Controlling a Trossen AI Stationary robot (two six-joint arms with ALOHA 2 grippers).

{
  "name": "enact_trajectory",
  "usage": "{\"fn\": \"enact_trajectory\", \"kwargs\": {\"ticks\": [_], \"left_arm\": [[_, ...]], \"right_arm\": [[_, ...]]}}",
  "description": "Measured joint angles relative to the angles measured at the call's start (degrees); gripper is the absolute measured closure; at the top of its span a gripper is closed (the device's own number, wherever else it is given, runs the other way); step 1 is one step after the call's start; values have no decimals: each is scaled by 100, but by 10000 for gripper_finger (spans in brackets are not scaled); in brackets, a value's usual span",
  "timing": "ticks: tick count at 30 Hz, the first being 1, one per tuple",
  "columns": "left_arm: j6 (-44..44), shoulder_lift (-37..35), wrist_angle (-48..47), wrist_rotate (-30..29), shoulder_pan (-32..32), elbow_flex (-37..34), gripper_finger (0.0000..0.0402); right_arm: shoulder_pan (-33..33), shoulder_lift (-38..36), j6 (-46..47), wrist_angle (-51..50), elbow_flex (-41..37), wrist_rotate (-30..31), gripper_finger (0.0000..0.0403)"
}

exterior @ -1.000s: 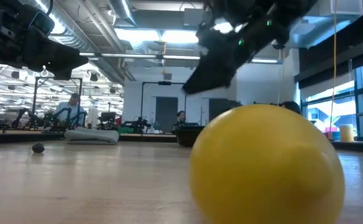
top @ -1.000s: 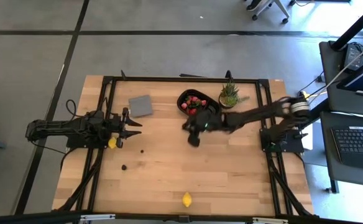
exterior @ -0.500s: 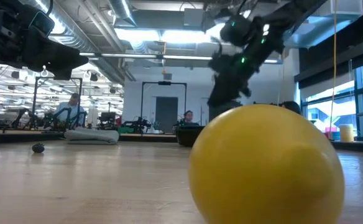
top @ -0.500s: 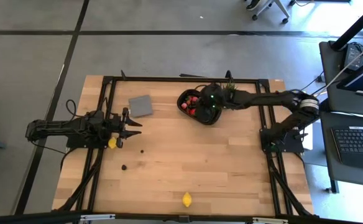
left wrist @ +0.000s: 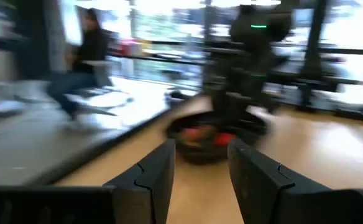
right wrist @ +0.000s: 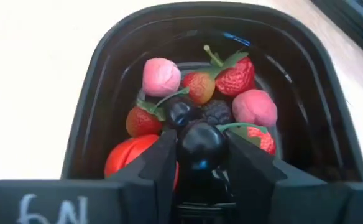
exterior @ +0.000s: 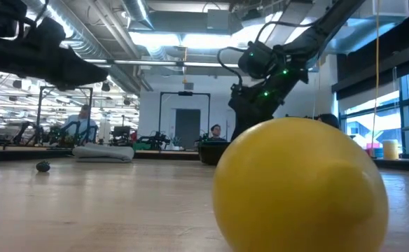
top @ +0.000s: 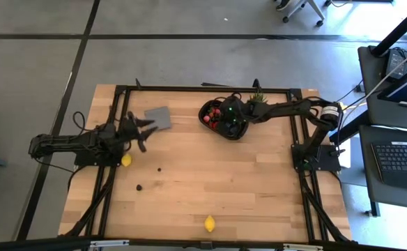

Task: Pick and placing Produce into tupperware
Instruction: Put the black cherry into the black bin, then put the bottom lemon into the black bin

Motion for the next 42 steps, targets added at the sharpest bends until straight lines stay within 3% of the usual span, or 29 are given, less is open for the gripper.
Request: {"fn": "enact_trajectory", "kwargs": {"ticks": [4,11,16,22,25,31,37,42], "left_arm": [[483,-2,72,-784,0,0,261],[602,-2,338,-1024,349,0,261],[598,-2,340,-1566,827,0,261],[644,0,318,-1587,953,0,261],[644,-1,318,-1585,953,0,261],[646,1,316,-1584,953,0,261],[646,1,316,-1582,953,0,261],[646,1,316,-1582,953,0,261]], "right_arm": [[-26,-9,108,-28,146,0,239],[-63,-12,-19,-36,471,2,170],[-57,-12,-172,-138,732,-89,146],[448,-14,-1146,-1049,1259,-1747,146],[950,-18,-1263,-1072,1400,-2060,151],[2171,-18,-1518,-1105,1427,-1983,155],[3355,-18,-1773,-1128,1427,-866,156],[4031,-18,-983,-1005,1428,-573,156]]}}
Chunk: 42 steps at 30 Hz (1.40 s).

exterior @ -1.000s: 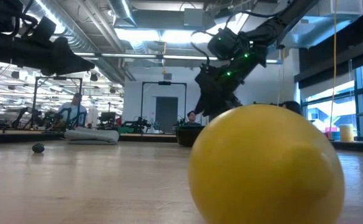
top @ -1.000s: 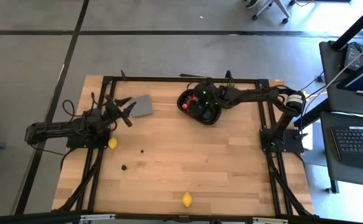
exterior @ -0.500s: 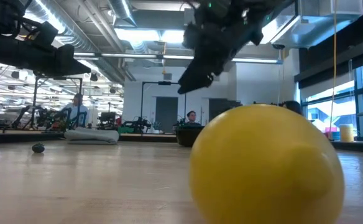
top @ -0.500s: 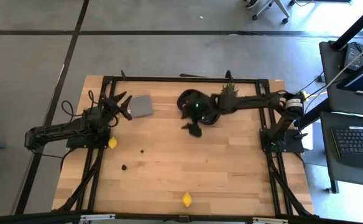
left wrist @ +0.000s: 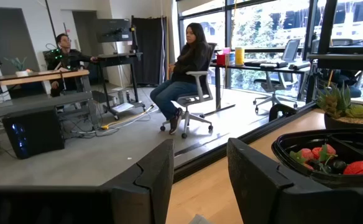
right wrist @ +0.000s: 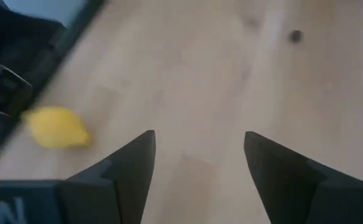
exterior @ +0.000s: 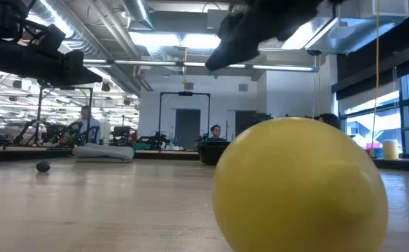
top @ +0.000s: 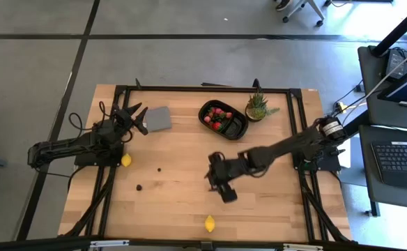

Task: Pick and placing Produce into tupperware
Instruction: Put the bottom lemon into the black bin

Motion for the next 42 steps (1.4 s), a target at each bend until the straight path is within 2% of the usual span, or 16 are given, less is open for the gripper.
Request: {"fn": "enact_trajectory", "kwargs": {"ticks": [8,16,21,24,30,34,42], "left_arm": [[0,-1,0,2,0,0,261],[2,-2,-1,2,0,2,261],[2,-2,0,2,0,2,261],[2,-2,-2,3,0,2,261],[2,-2,-17,4,0,2,261],[2,0,-16,4,-1,2,261],[2,-2,-39,4,-1,2,261]], "right_arm": [[560,11,211,82,5,30,148],[840,20,260,154,4,40,85],[1084,92,508,340,5,64,69],[1272,332,490,684,0,367,68],[1372,1083,377,1463,75,379,68],[1518,1601,243,1369,497,374,68],[1674,2333,233,364,1305,384,68]]}}
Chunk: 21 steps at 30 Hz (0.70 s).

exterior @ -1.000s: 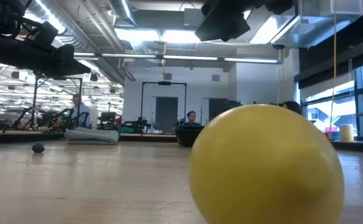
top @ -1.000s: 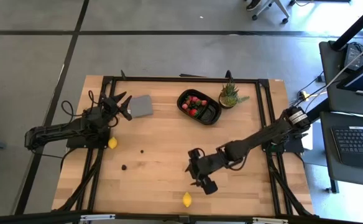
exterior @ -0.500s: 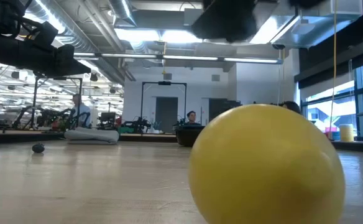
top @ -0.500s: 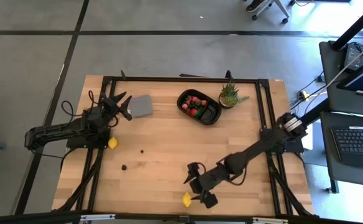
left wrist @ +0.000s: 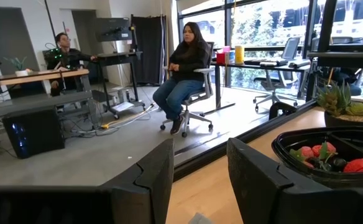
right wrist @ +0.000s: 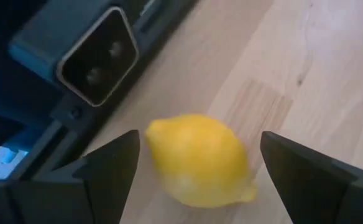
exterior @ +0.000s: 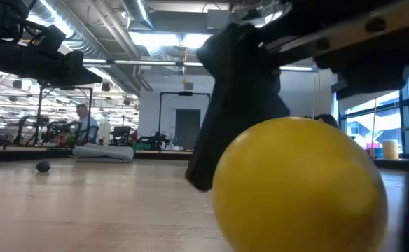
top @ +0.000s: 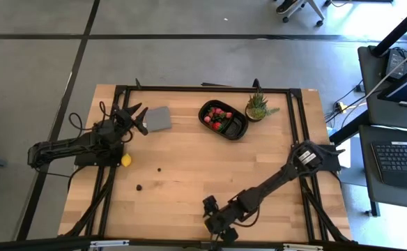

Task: Pick and placing Produce into tupperware
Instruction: Put the bottom lemon into the black bin

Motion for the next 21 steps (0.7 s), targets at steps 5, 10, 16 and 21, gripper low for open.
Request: {"fn": "enact_trajectory", "kwargs": {"ticks": [5,10,16,21], "left_arm": [[0,0,-4,0,1,0,261],[0,0,-4,0,-1,0,261],[0,0,-4,0,1,0,261],[0,0,-4,0,1,0,261]], "right_arm": [[1,71,222,-203,4,-1,84],[-14,71,252,-273,4,1,130],[-19,71,142,-40,6,0,165],[-19,71,134,96,6,-1,165]]}}
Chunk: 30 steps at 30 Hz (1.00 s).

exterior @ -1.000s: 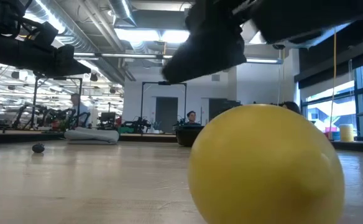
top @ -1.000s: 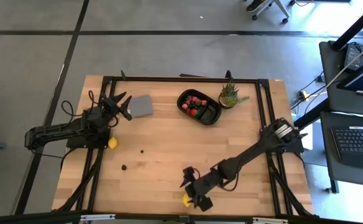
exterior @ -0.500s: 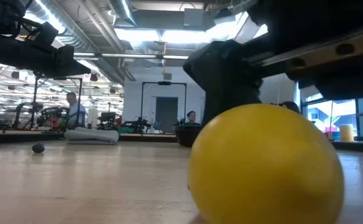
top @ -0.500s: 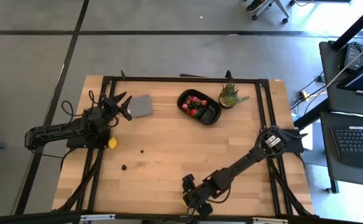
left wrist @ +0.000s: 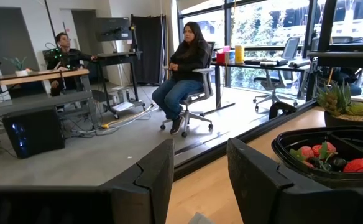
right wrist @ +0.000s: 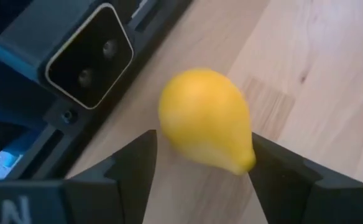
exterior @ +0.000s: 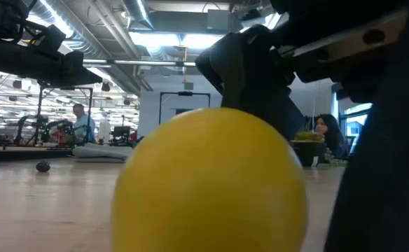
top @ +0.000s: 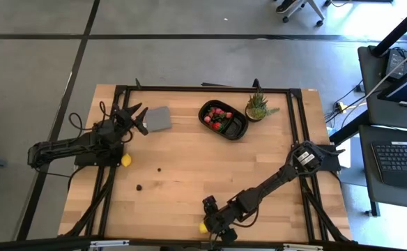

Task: Pick and placing Produce into tupperware
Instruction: Put the bottom lemon into the black bin

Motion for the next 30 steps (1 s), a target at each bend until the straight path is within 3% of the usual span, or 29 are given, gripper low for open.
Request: {"fn": "enact_trajectory", "kwargs": {"ticks": [10,20,30], "left_arm": [[0,0,0,0,-2,0,261],[0,0,0,0,-2,0,261],[0,2,-1,0,-1,0,261]], "right_arm": [[-27,20,-176,242,0,-61,163],[-299,310,-169,699,0,-1159,163],[-299,315,-319,800,0,-1211,163]]}}
